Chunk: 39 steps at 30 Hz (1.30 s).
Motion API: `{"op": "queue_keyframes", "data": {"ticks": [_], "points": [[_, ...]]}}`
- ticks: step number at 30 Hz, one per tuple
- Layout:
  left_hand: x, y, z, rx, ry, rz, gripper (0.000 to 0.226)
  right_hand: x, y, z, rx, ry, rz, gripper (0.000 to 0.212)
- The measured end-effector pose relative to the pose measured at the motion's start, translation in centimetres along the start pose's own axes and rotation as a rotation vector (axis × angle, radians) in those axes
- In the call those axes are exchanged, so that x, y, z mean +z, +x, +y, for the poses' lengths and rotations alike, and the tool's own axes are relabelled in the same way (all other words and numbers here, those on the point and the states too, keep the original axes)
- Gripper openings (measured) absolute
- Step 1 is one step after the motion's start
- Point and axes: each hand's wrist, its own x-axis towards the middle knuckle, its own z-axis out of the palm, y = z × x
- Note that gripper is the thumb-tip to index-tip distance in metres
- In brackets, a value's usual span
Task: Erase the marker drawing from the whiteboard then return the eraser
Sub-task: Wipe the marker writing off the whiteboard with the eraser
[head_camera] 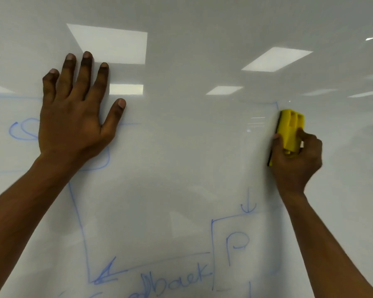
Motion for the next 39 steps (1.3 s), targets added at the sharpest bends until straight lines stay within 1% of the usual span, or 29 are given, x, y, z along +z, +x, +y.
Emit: {"op": "queue_keyframes", "data": {"ticks": [1,4,5,6,7,8,11,12,13,15,17,20,22,23,24,25,26,29,30,31,32,33,35,37,39], "points": [[0.0,0.0,-0.1,-0.001,-0.003,0.0,0.072,0.3,-0.6,-1.0,-0.074,0.022,-0.029,0.043],[0.1,-0.1,-0.2,-0.001,-0.007,0.008,0.072,0.0,-4.3,-2.4,-0.407,0.082,-0.212,0.043],[0.1,-0.1,-0.2,0.0,-0.008,0.008,0.072,-0.3,-5.2,-1.9,-0.479,0.085,-0.254,0.044],[0.1,0.0,-0.2,0.002,-0.011,0.006,0.072,-0.7,-5.4,-1.1,-0.51,0.077,-0.26,0.043],[0.0,0.0,-0.2,0.003,-0.012,0.003,0.072,-1.0,-5.2,-0.3,-0.488,0.059,-0.234,0.043],[-0.1,0.0,-0.2,0.003,-0.011,0.0,0.073,-1.1,-4.5,0.4,-0.415,0.039,-0.181,0.043],[-0.2,0.0,-0.1,0.005,0.004,-0.002,0.072,-0.2,-0.9,0.9,-0.076,0.009,0.002,0.044],[-0.2,0.0,0.0,0.003,0.007,-0.002,0.072,0.4,0.3,0.3,0.0,0.005,0.04,0.046],[-0.2,0.0,0.0,0.001,0.008,-0.002,0.072,1.1,1.5,-0.5,0.042,0.008,0.059,0.047],[-0.1,0.0,0.1,-0.003,0.009,0.002,0.072,2.5,3.0,-2.8,0.034,0.033,0.056,0.047],[0.0,-0.1,0.0,-0.001,0.009,0.015,0.072,3.5,2.8,-5.5,-0.086,0.079,0.002,0.044],[0.0,0.0,-0.2,0.001,-0.004,0.013,0.071,3.5,-0.8,-8.6,-0.389,0.127,-0.155,0.041],[0.0,0.0,-0.3,0.0,-0.013,0.009,0.071,2.8,-3.2,-8.5,-0.534,0.136,-0.239,0.042],[-0.1,0.0,-0.3,0.001,-0.017,0.007,0.071,2.4,-3.6,-7.8,-0.564,0.125,-0.243,0.042],[-0.2,0.0,-0.3,0.003,-0.02,0.006,0.071,2.0,-3.3,-6.9,-0.557,0.103,-0.224,0.042],[-0.2,0.0,-0.2,0.004,-0.019,0.007,0.072,1.8,-2.5,-6.0,-0.511,0.078,-0.186,0.042],[-0.3,0.0,-0.2,0.004,-0.013,0.007,0.072,1.7,-1.3,-5.2,-0.425,0.054,-0.136,0.041],[-0.3,0.0,0.0,0.0,0.006,0.003,0.072,2.6,3.2,-4.4,-0.068,0.018,0.0,0.044],[-0.4,0.0,0.1,-0.002,0.008,0.003,0.072,2.9,4.4,-4.7,0.007,0.016,0.009,0.046],[-0.4,0.0,0.2,-0.004,0.011,0.004,0.072,3.3,4.9,-5.4,0.029,0.021,0.007,0.047],[-0.4,0.0,0.2,-0.005,0.016,0.007,0.072,3.8,4.9,-6.5,0.003,0.033,-0.003,0.046],[-0.3,0.0,0.2,-0.005,0.018,0.007,0.071,4.1,4.3,-7.7,-0.064,0.047,-0.023,0.044],[-0.4,0.0,0.2,-0.008,0.014,0.002,0.071,4.3,1.3,-10.1,-0.281,0.086,-0.1,0.041],[-0.5,0.0,0.2,-0.011,0.011,-0.001,0.07,3.8,-2.7,-11.3,-0.486,0.131,-0.224,0.044],[-0.6,0.0,0.0,-0.006,0.011,-0.002,0.07,2.9,-5.4,-10.6,-0.608,0.14,-0.294,0.045]]}}
